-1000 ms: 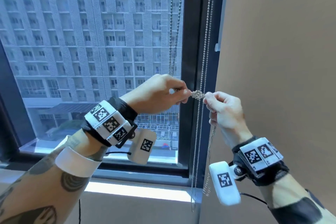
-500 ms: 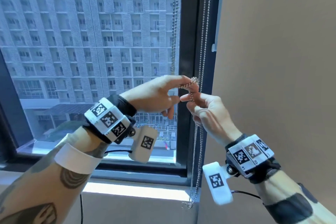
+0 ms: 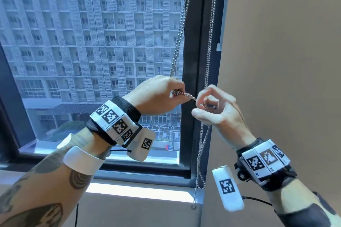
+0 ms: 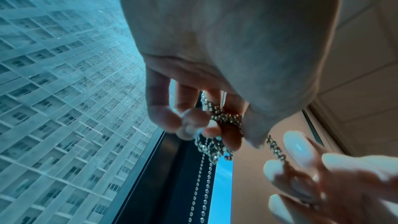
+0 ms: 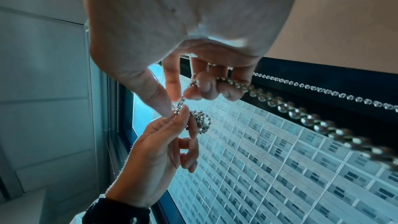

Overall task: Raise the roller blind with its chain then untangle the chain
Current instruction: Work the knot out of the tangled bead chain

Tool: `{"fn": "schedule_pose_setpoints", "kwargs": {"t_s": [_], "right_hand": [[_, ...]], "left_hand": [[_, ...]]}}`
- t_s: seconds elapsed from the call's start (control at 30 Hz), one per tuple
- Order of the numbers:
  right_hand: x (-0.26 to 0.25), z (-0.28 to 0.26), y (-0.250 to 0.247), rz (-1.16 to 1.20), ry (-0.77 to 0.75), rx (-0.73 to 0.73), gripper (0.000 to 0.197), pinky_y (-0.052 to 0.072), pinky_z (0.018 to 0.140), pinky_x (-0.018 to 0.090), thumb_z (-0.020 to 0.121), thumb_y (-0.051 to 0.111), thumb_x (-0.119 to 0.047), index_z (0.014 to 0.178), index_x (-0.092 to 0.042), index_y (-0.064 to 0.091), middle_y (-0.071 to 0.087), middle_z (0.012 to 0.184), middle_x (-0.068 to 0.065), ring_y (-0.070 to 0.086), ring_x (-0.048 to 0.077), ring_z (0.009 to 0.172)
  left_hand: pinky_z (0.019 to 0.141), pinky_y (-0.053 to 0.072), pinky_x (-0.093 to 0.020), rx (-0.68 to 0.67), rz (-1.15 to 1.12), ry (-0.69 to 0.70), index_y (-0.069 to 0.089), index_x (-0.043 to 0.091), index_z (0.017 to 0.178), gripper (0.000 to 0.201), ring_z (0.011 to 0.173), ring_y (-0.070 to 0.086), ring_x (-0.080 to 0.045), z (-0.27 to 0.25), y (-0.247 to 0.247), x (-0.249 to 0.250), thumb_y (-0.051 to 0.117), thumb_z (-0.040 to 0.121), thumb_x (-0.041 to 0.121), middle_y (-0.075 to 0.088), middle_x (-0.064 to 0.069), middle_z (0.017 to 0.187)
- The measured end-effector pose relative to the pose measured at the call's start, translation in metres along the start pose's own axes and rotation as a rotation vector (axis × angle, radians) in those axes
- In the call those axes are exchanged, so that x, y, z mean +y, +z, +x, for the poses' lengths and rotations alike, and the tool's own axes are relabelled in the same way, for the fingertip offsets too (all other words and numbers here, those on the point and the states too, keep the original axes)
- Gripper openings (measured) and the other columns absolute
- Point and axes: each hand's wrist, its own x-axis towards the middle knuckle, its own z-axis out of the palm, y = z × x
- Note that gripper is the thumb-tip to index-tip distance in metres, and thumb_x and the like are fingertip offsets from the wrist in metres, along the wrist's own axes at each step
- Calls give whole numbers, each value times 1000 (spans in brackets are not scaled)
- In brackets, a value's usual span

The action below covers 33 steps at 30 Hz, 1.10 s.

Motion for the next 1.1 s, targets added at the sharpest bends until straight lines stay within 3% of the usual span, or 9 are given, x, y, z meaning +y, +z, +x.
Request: {"fn": "schedule_pose_setpoints", "kwargs": {"t_s": [0.1, 0.17, 0.23, 0.3, 0.4, 0.53, 0.7, 0.83, 1.1], "right_hand": [[3, 0, -1, -246, -12, 27, 5, 39, 62, 19, 79, 81, -18, 78, -23, 80, 66, 80, -9, 51, 4, 64], [5, 2, 1, -318, -14, 117, 16, 39, 62, 11, 82, 82, -16, 96, -25, 85, 69, 93, -8, 55, -1, 68], [3, 5, 5, -350, -37, 159, 30, 41, 67, 11, 82, 80, -24, 111, -25, 82, 69, 103, -6, 59, -1, 76], [3, 8, 9, -358, -67, 146, 35, 43, 71, 14, 81, 77, -31, 116, -23, 79, 68, 107, -7, 61, 3, 83], [1, 11, 16, -370, -103, 159, 24, 47, 71, 17, 86, 79, -29, 106, -17, 82, 70, 103, -8, 61, 0, 77], [2, 11, 18, -420, -100, 271, 26, 52, 70, 25, 84, 75, -37, 99, -17, 84, 76, 99, -9, 67, 6, 79], [-5, 9, 21, -282, -101, 298, 24, 58, 73, 33, 85, 79, -26, 108, -22, 81, 77, 104, -13, 71, 8, 81], [-8, 8, 23, -284, -152, 322, 25, 61, 73, 40, 84, 82, -29, 106, -17, 83, 80, 91, -11, 74, 12, 75], [-10, 8, 23, -312, -193, 286, 10, 57, 64, 31, 87, 82, -28, 89, -18, 83, 79, 83, -11, 71, 9, 70]], "left_hand": [[56, 41, -26, 6, -91, 20, 69, 24, 80, 27, 55, 54, 1, -1, -4, 0, 65, 97, 44, 59, 15, 67], [52, 39, -23, -1, -165, 31, 72, 16, 82, 29, 52, 53, -5, -1, -4, 4, 65, 100, 37, 64, 8, 68], [49, 38, -20, -29, -301, 11, 71, 8, 80, 34, 47, 48, -7, -1, -4, 10, 61, 103, 32, 66, 0, 69], [48, 39, -26, -61, -499, -40, 65, 2, 77, 43, 48, 46, -13, -1, -3, 14, 57, 103, 35, 57, -7, 67], [52, 42, -34, -79, -653, -66, 61, -6, 78, 49, 52, 51, -25, 0, -3, 17, 52, 105, 34, 55, -12, 66], [53, 43, -40, -68, -676, -75, 62, -4, 78, 46, 53, 53, -28, 0, -8, 20, 51, 108, 29, 59, -9, 68], [47, 40, -33, -75, -723, -107, 54, -9, 79, 49, 53, 47, -26, 3, -11, 24, 49, 109, 29, 50, -10, 68], [45, 41, -29, -106, -688, -98, 49, -13, 80, 54, 52, 49, -25, 4, -15, 24, 46, 110, 31, 56, -33, 72], [48, 42, -27, -69, -611, -142, 57, -4, 77, 55, 51, 52, -26, 4, -11, 24, 48, 106, 42, 63, -41, 78]]}}
